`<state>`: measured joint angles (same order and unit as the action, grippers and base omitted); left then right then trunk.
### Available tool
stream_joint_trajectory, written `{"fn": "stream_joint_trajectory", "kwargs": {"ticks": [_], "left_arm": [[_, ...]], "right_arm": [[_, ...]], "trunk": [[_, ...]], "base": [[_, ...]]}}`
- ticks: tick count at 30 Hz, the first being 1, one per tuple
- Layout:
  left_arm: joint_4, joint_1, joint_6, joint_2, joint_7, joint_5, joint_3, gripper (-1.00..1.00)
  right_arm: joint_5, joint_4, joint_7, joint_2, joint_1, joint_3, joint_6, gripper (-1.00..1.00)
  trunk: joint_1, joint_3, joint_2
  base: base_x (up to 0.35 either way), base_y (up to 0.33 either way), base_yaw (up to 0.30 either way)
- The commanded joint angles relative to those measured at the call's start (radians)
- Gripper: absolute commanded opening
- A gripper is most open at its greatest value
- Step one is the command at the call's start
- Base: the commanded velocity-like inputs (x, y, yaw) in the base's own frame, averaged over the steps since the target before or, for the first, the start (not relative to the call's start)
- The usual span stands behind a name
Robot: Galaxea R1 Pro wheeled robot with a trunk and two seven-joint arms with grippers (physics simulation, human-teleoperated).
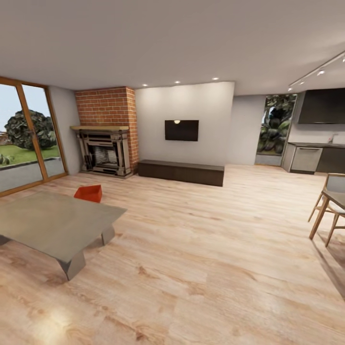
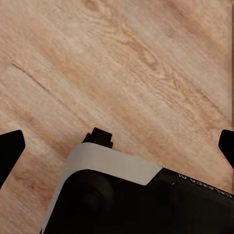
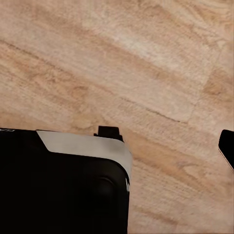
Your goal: Move the two storage containers from the living room to the garage. In the garage, place one container on the floor and stack the other container on top of it (either order is fine).
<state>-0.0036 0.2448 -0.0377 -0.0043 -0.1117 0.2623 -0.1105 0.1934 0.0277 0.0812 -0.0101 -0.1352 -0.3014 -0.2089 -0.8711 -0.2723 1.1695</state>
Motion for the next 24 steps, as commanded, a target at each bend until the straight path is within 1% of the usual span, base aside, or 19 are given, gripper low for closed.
{"fn": "stream_joint_trajectory", "kwargs": {"ticks": [1,24], "left_arm": [[0.0,0.001,-0.004,0.0,-0.002,0.0,-0.008,1.0],[0.0,0.001,0.003,0.0,-0.002,0.001,-0.008,1.0]], "right_arm": [[0.009,0.003,0.002,-0.001,-0.001,-0.009,-0.006,1.0],[0.009,0.003,0.002,-0.001,-0.001,-0.009,-0.006,1.0]], "trunk": [[-0.001,-0.001,0.001],[-0.001,-0.001,0.001]], "base": [[0.322,0.0,0.0],[0.322,0.0,0.0]]}}
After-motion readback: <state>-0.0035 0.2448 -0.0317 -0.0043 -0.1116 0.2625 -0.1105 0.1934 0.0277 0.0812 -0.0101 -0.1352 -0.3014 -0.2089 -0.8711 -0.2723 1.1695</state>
